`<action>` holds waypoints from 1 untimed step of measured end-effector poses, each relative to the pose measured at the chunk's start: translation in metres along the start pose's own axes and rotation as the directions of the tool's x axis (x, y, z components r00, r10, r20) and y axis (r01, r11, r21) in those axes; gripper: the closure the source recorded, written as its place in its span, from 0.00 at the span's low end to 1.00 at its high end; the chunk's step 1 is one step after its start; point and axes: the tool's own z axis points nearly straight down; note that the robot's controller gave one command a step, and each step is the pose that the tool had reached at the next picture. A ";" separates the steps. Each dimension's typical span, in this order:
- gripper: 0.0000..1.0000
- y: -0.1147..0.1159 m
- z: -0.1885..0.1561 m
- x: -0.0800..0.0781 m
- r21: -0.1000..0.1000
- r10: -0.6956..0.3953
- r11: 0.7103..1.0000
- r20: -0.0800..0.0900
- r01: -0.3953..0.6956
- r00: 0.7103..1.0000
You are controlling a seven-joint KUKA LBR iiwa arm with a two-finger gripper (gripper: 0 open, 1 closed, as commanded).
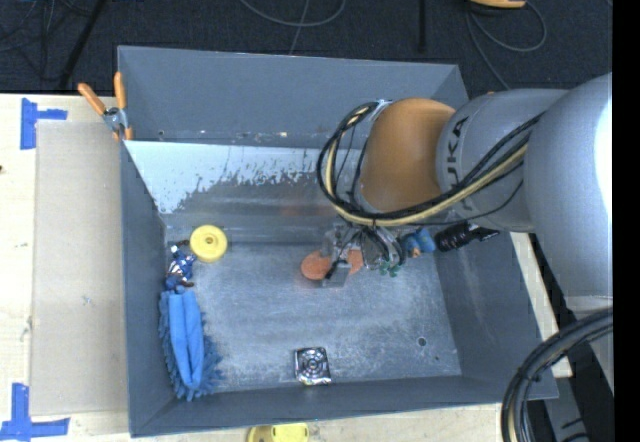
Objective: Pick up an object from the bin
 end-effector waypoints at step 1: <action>1.00 0.000 0.000 0.000 0.000 -0.001 1.000 0.000 0.001 1.000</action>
Offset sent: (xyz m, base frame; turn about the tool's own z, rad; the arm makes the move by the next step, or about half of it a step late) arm 0.0000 0.0000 0.0000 0.0000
